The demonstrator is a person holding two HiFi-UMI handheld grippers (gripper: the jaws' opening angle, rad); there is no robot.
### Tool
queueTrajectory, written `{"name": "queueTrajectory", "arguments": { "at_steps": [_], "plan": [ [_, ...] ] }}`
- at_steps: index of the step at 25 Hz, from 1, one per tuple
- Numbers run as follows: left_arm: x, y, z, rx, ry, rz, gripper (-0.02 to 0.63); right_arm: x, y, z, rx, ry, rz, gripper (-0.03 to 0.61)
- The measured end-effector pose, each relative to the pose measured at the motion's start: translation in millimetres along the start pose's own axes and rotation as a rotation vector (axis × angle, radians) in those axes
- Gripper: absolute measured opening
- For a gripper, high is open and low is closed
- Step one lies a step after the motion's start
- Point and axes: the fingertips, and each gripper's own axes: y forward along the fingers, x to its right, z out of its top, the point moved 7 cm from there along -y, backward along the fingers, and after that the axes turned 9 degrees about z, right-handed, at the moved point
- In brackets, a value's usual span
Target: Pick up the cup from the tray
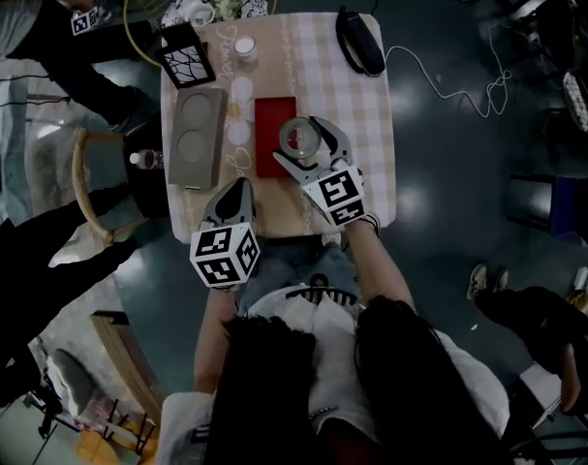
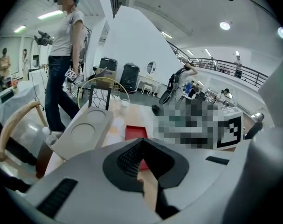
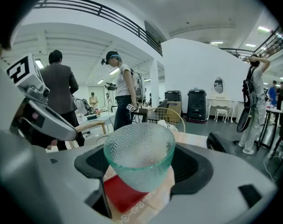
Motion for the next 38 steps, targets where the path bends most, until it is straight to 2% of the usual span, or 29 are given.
{"name": "queueTrajectory", "arguments": {
  "at_steps": [11, 24, 30, 33, 38],
  "plan": [
    [33, 5, -10, -0.005, 0.027, -0.079, 0.008, 16, -55, -18, -0.032, 0.026, -0.067, 0.393],
    [68, 13, -12, -0.006, 0.053, -0.119, 0.008, 33, -111, -35, -0.053, 0.041, -0.149, 0.393],
    [74, 7, -23, -0.023, 0.098, -0.094, 0.008, 28, -120, -52, -0.075, 0.066, -0.138, 0.393],
    [80, 8, -27, -0.034, 0.098, -0.109, 0.008, 30, -128, -61, -0.085, 0.078, -0.151, 0.393],
    [80, 9, -48, -0.092, 0.108, -0.121, 0.008, 27, -130, -86, -0.109, 0.099, -0.144, 0.393]
  ]
}}
